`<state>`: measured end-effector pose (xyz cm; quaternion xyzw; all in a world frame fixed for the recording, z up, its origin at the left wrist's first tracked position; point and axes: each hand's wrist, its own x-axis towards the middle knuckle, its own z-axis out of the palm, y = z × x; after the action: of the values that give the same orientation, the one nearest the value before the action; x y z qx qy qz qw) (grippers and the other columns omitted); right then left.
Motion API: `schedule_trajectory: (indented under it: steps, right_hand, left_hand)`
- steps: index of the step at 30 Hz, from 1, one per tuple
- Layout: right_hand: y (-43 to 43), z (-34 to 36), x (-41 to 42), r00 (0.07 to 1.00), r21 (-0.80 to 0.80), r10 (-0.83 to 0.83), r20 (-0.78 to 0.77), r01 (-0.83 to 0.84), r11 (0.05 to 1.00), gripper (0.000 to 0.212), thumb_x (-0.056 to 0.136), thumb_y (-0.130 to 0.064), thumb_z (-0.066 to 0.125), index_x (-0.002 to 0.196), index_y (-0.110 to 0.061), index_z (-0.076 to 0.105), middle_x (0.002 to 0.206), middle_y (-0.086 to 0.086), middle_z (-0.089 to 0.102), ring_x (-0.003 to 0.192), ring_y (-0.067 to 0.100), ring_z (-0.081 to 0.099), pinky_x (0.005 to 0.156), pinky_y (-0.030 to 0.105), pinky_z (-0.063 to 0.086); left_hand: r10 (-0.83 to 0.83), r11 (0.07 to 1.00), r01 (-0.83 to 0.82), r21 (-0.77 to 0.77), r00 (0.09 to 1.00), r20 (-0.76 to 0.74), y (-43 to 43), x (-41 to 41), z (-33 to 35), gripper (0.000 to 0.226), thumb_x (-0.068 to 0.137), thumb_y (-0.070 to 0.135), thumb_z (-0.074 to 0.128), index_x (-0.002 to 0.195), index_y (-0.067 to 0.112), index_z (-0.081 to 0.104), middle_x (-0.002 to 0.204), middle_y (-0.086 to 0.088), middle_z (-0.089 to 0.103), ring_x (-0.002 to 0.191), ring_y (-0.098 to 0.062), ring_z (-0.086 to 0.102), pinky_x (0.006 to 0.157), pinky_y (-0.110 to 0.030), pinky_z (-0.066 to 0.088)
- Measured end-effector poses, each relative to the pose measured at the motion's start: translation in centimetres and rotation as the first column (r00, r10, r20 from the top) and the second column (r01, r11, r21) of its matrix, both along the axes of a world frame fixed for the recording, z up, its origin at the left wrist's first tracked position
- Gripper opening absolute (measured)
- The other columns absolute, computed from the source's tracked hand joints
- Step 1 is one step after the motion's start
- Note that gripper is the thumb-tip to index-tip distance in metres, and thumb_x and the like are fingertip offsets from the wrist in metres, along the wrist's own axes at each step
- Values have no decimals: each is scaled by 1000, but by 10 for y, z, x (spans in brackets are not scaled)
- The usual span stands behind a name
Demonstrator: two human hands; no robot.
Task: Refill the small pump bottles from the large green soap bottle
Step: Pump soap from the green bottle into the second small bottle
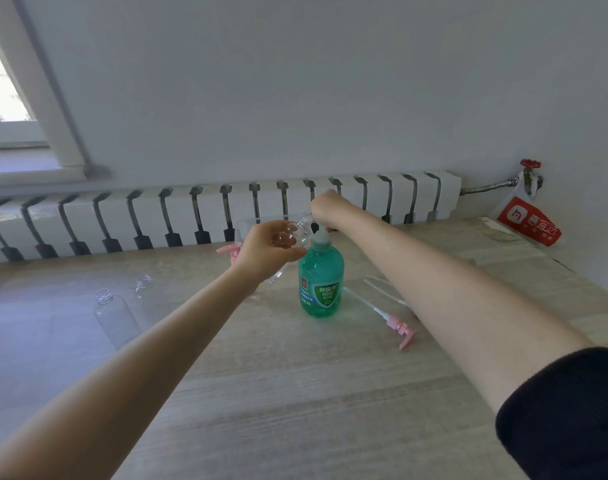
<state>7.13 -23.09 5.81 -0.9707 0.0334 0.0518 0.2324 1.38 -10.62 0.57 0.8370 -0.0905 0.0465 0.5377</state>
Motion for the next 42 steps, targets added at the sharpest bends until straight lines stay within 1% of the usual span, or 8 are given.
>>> schedule_trajectory:
  steps: [5, 16, 20, 25, 28, 33, 37, 42]
  right_hand:
    - [-5, -4, -4, 999, -21, 36, -21, -37, 999, 31, 97, 1, 28, 70, -1, 42, 69, 6, 29, 58, 12, 30, 50, 19, 27]
    - [-6, -15, -1, 999, 49, 50, 5, -50, 998, 37, 98, 0, 29, 63, -9, 30, 68, 5, 30, 58, 13, 29, 74, 29, 32]
    - [-2, -20, 4, 1000, 89, -28, 10, 27, 996, 10, 97, -5, 33, 91, -7, 41, 73, 8, 37, 70, 19, 41, 65, 27, 35]
    - [0, -17, 5, 998, 99, -44, -50, 49, 994, 34, 99, -9, 34, 128, 6, 44, 86, 12, 46, 75, 18, 45, 66, 28, 36]
    - [0, -18, 5, 998, 51, -41, -38, 43, 998, 32, 98, -10, 35, 123, 4, 48, 83, 10, 46, 72, 17, 45, 61, 26, 36]
    - [-1, -8, -1, 1000, 33, -25, -1, 25, 999, 29, 97, 0, 30, 71, -2, 42, 70, 5, 33, 58, 12, 32, 50, 19, 28]
    - [-4, 0, 1, 1000, 34, -20, -9, 20, 999, 28, 96, 4, 32, 115, 6, 52, 72, 7, 37, 57, 12, 34, 51, 19, 33]
    - [-1, -5, 5, 1000, 76, -28, 9, 28, 997, 32, 98, -2, 31, 123, 9, 47, 97, 13, 44, 82, 17, 47, 70, 22, 38]
  left_hand:
    - [-4, 1000, 4, 0, 1000, 5, 0, -1, -1, 50, 78, 7, 74, 125, 7, 58, 106, -6, 66, 96, -17, 63, 91, -35, 53]
    - [-3, 1000, 3, -25, 1000, -16, 0, -3, -12, 53, 79, 8, 73, 128, 9, 54, 108, -8, 64, 96, -18, 63, 83, -27, 52]
    - [-2, 1000, 2, -23, 1000, -22, -1, -3, -12, 50, 79, 7, 73, 126, 9, 56, 106, -8, 64, 96, -18, 63, 81, -26, 53]
    - [-4, 1000, 4, -14, 1000, -24, -1, -4, -11, 50, 79, 8, 73, 126, 9, 56, 105, -6, 63, 96, -18, 63, 81, -27, 53]
    - [-2, 1000, 1, -17, 1000, -29, -1, -4, -10, 50, 79, 7, 73, 126, 9, 56, 106, -7, 63, 97, -19, 62, 82, -28, 53]
    - [5, 999, -5, -34, 1000, -15, -1, -2, -6, 46, 78, 9, 74, 122, 8, 60, 104, -6, 65, 94, -16, 63, 82, -28, 54]
    - [7, 1000, -7, -12, 1000, -4, 0, 0, -2, 46, 78, 9, 74, 122, 9, 60, 106, -7, 65, 94, -15, 63, 86, -30, 54]
    - [12, 1000, -12, -1, 1000, 2, 0, 0, -1, 47, 78, 10, 74, 123, 9, 60, 106, -7, 66, 95, -17, 63, 90, -35, 54]
